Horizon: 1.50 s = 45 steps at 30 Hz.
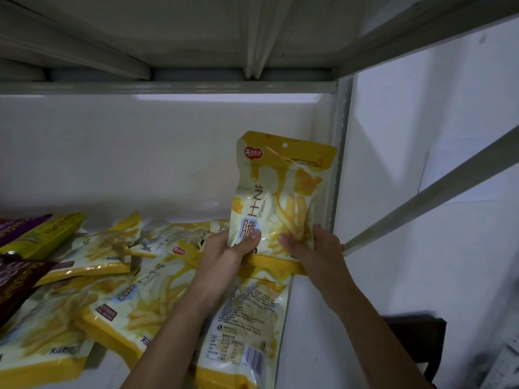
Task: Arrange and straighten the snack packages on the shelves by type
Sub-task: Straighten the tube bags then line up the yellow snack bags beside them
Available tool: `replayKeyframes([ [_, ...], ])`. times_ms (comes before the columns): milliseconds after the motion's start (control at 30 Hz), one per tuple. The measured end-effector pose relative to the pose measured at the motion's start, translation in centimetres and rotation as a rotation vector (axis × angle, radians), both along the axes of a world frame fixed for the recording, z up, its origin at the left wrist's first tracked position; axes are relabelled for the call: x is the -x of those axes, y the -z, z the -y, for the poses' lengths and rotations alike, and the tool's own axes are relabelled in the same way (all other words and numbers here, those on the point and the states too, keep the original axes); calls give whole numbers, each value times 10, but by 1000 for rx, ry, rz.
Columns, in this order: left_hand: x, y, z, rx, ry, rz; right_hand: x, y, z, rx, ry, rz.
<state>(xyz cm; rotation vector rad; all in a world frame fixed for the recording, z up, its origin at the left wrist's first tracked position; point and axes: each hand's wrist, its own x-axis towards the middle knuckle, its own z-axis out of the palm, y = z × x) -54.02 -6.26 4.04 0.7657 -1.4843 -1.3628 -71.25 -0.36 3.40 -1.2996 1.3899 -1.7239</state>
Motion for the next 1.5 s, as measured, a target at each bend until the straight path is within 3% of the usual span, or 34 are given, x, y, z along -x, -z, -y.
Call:
replayKeyframes([
  [167, -2, -5, -5, 23, 57, 6, 1, -1, -1, 10, -2, 79],
  [367, -6, -7, 1, 90, -31, -31, -5, -4, -4, -42, -61, 32],
  [467, -4, -4, 0, 93, -49, -3, -8, -8, -6, -40, -85, 113],
  [767, -1, -5, -4, 61, 71, -4, -7, -12, -9, -69, -106, 245],
  [967, -2, -6, -5, 44, 62, -36, -6, -8, -7, -68, -175, 242],
  [1167, 0, -3, -7, 166, -42, 1, -12, -5, -2, -55, 75, 115],
  [1367, -2, -12, -12, 25, 59, 7, -5, -2, -1, -18, 105, 3],
  [1500, -4, -13, -11, -25, 34, -24, -6, 0, 1, -50, 45, 49],
])
